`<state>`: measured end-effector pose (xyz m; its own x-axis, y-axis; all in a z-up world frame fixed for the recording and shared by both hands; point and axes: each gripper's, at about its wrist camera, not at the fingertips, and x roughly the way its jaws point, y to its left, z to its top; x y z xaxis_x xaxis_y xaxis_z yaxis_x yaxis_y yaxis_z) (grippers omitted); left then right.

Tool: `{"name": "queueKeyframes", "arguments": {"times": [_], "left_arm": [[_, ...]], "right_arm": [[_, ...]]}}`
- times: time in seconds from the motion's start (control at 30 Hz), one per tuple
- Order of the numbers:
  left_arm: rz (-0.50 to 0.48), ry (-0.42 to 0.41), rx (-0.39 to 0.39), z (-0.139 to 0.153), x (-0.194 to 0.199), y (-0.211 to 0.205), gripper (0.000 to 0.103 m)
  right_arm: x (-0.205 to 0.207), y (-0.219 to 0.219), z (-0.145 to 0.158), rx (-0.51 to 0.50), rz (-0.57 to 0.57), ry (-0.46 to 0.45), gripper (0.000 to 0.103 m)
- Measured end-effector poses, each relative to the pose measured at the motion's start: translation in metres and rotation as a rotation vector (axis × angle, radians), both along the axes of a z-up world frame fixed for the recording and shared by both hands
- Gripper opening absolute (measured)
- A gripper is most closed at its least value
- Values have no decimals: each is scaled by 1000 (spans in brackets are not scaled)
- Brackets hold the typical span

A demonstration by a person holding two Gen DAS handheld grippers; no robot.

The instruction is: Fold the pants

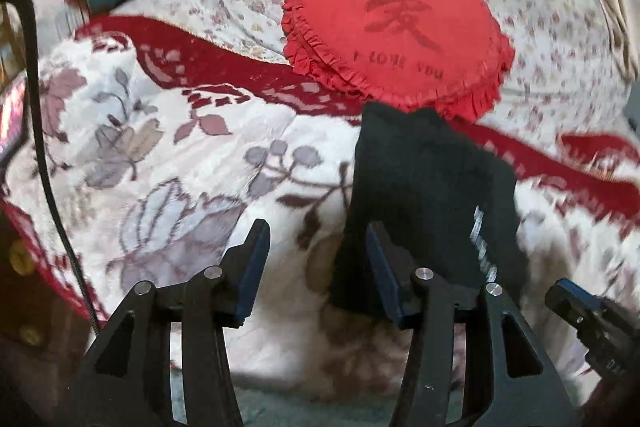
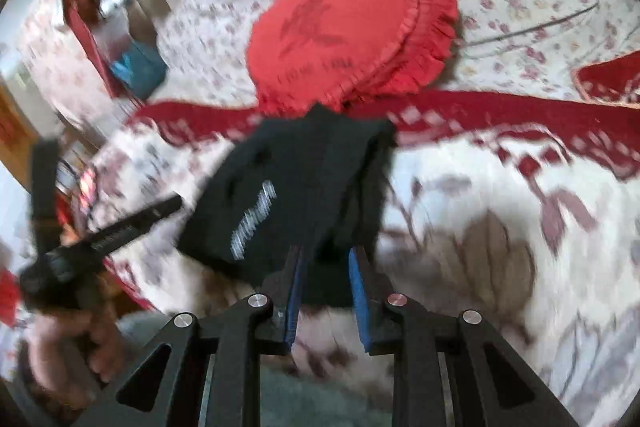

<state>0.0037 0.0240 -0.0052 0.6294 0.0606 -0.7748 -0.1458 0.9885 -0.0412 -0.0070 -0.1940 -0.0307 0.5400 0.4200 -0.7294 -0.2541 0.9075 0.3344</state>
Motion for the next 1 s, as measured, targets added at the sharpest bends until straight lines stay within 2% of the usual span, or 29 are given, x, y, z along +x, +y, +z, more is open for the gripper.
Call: {"name": "queueKeyframes", "arguments": {"times": [0.13, 0.3, 1.0], "left_arm": [[4, -14, -27, -4, -7, 7, 50], [6, -16, -35, -4, -9, 6, 50], [-16, -39, -27, -2, -12, 1, 50]], "right_arm": [[-6, -5, -6, -35, -62, 14, 22], [-4, -1, -10, -58, -51, 50, 22], [-4, -3, -14, -12, -57, 74, 22]]}}
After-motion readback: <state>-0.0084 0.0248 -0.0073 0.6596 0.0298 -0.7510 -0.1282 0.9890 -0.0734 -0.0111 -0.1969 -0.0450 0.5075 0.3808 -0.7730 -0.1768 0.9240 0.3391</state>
